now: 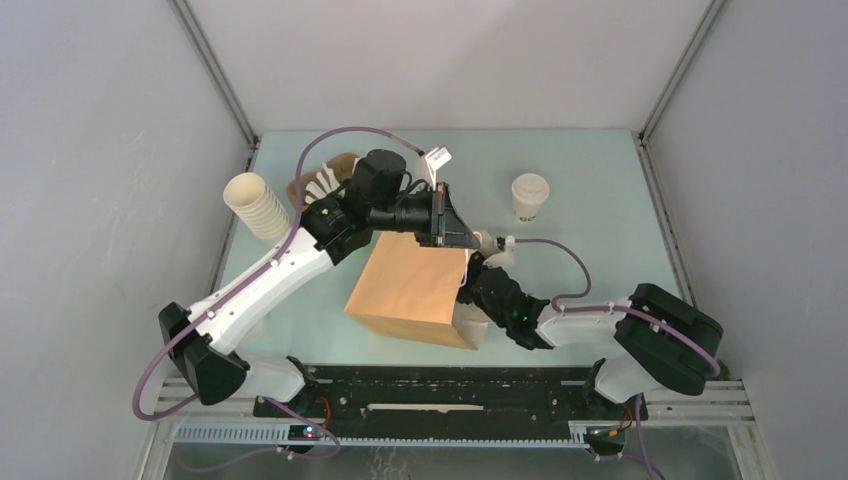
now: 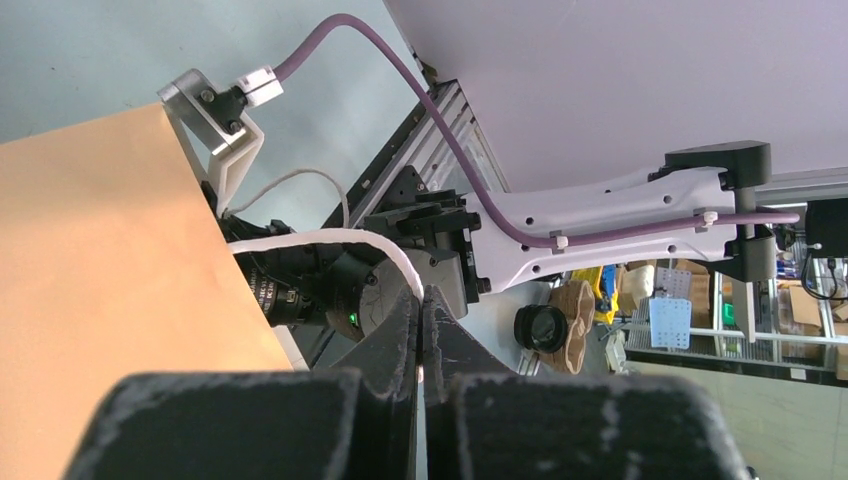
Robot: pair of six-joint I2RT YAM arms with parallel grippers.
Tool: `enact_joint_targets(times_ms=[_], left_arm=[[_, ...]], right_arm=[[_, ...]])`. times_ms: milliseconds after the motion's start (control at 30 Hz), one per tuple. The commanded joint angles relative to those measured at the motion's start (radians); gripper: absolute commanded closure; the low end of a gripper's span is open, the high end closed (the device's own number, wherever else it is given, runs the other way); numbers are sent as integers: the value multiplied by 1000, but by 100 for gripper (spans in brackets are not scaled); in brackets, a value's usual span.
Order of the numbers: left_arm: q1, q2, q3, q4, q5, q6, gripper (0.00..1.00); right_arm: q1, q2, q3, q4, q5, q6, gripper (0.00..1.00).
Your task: Pack the takeout coffee
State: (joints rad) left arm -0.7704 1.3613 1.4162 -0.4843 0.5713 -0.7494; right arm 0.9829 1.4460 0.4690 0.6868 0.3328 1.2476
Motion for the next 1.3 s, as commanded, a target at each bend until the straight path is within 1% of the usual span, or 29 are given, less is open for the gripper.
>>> enact_joint_targets(times_ms=[0,67,167,267,333,400,533,600,700,733,800,833,967,1033,1100,1167,1267], left_arm=[[-6,-37,32,-9,5,22,100],[-6,-50,17,-12,1,20,100],[-6,-70,-2,-15,-6,17,100],[-6,-84,-7,-35,-19,25,100],[-7,-96,-13,-45,-25,28,100],[-6,-108,-20,-51,-34,30,100],[-4,-130,-32,-57,-49,32,100],[-4,-136,-34,-60,-50,33,100],[-5,-139,-31,-63,-48,35,100],[-4,-140,-30,-63,-48,35,100],[-5,-142,-30,-67,-47,38,100],[-4,-144,-30,-71,-49,42,100],[-3,-157,-46,-76,-58,49,100],[-1,-169,-59,-75,-66,48,100],[8,-184,-67,-76,-72,51,100],[21,-200,-69,-76,-76,56,100],[55,-221,-75,-79,-69,65,100]], right_arm=[[2,42,72,9,83,8,47],[2,68,106,-26,105,17,47],[8,85,174,-153,163,56,47],[8,107,217,-230,198,70,50],[6,128,231,-233,205,69,52],[6,146,255,-258,207,64,57],[7,163,286,-302,221,78,64],[11,171,307,-335,224,86,64],[11,185,309,-298,210,54,62],[11,188,310,-288,206,47,63],[11,192,308,-279,186,43,73],[11,188,308,-268,177,27,76],[16,142,308,-210,157,-86,90],[17,115,307,-196,145,-142,99],[16,81,297,-184,126,-167,100],[16,13,267,-172,100,-217,100],[15,-120,236,-229,79,-305,100]])
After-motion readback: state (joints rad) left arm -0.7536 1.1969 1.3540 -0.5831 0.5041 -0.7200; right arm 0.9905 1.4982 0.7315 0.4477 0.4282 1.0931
